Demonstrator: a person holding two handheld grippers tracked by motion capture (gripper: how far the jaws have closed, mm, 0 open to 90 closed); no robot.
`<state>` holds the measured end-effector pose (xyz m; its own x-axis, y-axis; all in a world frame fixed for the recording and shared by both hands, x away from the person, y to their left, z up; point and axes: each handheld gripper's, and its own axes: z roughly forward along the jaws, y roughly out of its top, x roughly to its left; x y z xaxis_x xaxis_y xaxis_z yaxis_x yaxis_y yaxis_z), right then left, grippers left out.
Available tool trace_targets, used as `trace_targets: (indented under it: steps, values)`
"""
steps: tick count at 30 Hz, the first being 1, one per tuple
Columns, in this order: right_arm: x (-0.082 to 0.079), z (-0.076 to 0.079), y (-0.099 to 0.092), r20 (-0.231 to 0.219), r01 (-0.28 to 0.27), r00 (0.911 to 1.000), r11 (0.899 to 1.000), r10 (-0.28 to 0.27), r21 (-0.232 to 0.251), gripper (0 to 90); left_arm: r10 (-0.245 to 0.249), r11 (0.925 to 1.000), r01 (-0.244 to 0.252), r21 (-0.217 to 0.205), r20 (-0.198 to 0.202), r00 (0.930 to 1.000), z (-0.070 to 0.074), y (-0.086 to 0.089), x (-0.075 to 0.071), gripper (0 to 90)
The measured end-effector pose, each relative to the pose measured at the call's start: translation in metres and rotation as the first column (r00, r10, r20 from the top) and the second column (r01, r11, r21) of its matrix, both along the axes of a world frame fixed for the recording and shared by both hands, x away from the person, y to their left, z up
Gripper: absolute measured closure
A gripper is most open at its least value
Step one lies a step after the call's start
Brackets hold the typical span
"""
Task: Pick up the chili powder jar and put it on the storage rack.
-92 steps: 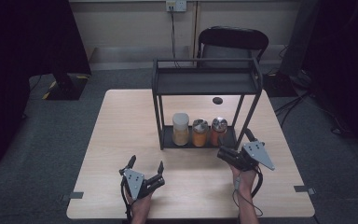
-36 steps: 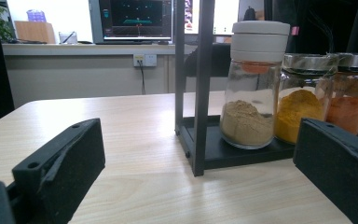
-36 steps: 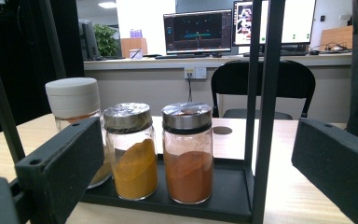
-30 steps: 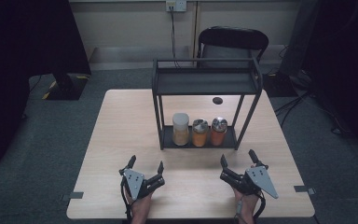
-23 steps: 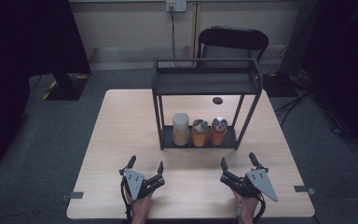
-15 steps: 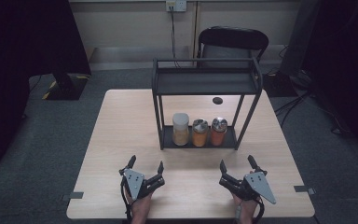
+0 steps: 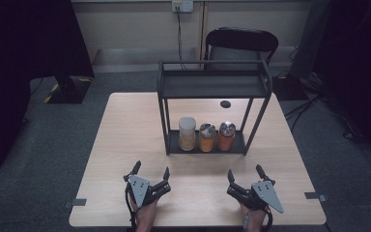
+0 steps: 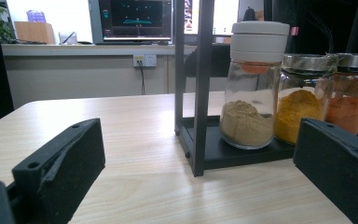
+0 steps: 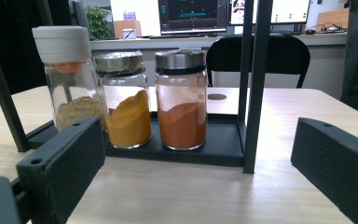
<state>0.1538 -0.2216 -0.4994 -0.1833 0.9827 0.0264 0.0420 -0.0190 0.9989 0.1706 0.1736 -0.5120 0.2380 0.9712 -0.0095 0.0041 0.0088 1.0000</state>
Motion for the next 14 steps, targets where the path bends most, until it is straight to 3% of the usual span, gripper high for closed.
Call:
trace_targets:
  steps: [14]
  values:
    - [0.0009, -0.0034, 0.0005, -0.002, -0.003, 1.0000, 1.000, 0.003, 0.002, 1.6, -0.001, 1.0000, 0.001, 0.000, -0.001, 1.0000, 0.0001, 0.0001, 0.0001, 1.5]
